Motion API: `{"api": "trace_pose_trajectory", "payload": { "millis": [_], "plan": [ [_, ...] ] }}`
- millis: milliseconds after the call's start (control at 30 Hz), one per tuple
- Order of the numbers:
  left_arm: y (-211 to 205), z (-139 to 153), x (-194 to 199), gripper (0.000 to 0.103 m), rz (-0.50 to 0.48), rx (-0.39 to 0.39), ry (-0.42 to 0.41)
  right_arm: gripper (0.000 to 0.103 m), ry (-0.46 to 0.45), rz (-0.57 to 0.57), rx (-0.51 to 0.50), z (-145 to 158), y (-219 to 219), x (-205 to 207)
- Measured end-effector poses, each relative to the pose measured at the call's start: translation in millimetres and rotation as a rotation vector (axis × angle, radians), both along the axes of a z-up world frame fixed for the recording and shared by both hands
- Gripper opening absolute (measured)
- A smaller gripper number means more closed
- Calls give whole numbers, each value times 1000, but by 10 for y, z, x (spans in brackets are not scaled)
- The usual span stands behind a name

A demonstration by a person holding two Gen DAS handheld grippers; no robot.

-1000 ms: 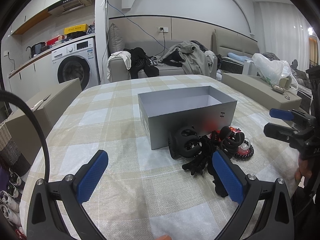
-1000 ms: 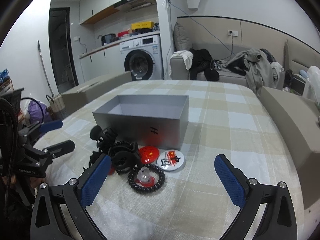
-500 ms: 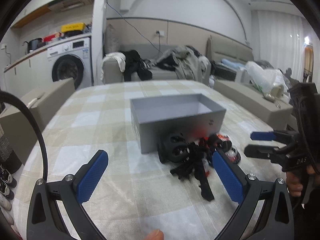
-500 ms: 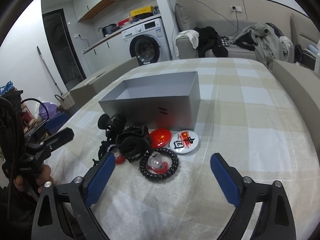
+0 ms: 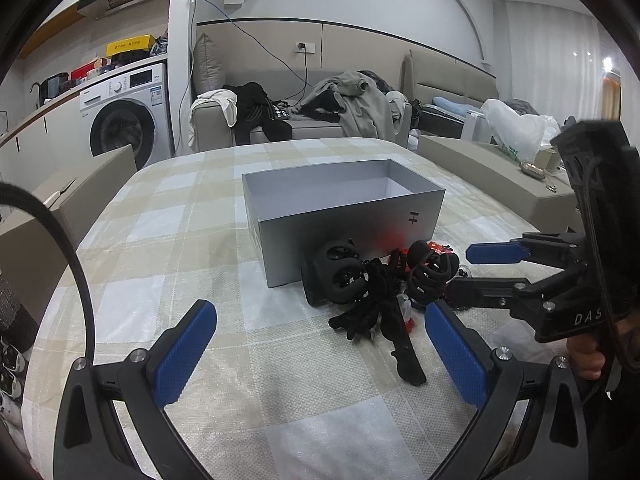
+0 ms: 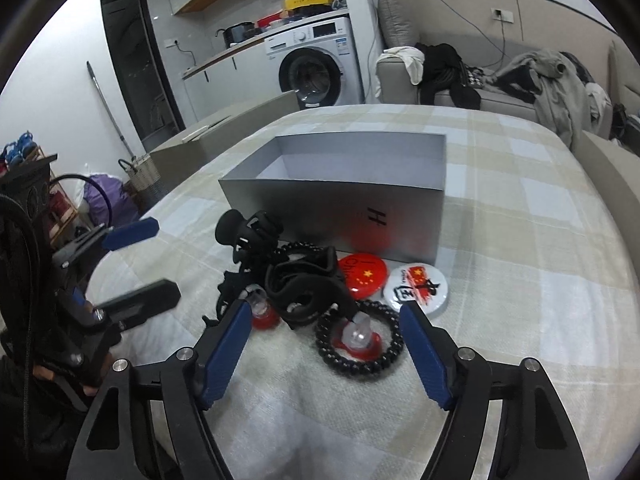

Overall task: Organize jewelry
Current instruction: 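Grasp a black claw clip with the right tool while the left tool grasps another black clip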

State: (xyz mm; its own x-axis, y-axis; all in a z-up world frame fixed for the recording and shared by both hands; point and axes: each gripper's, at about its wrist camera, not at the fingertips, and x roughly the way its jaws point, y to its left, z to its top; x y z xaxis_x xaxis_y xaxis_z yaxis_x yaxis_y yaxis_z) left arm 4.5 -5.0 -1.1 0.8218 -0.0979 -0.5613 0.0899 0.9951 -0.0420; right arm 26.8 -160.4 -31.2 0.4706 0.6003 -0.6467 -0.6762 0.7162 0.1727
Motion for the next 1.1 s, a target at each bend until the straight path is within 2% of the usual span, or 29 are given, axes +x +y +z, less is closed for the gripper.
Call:
{"api": "trace_pose_trajectory", "payload": {
  "millis": [200,300,367,400,467,700,867,933,1000,1033,1100],
  "plan": [
    [12,-16,17,101,-14,-7,20,73,-12,3,-36,-13,170,65],
    [16,-18,23,101,-18,-7,24,65,-22,8,-74,-46,252,64],
    [22,-18,24,101,-19,-7,29,53,-27,8,-94,-76,284,62],
    [19,-18,28,101,-24,-8,32,53,-34,6,-91,-72,278,53],
    [15,-16,37,101,-24,-8,39,44,-44,6,-54,-46,219,25],
    [-62,-19,57,101,-55,14,58,44,-52,-25,55,40,-80,-42],
    [-177,-54,73,101,-80,35,82,44,-22,-38,101,77,-226,-8],
    [-219,-60,76,95,-86,37,89,44,-15,-41,107,65,-235,-13],
    [-259,-76,91,74,-95,45,110,44,-11,-40,105,51,-230,-29],
    [-278,-91,104,69,-96,51,123,44,-12,-36,104,52,-223,-41],
    [-295,-117,103,49,-98,55,139,44,-23,-28,101,63,-205,-72]
  ]
}}
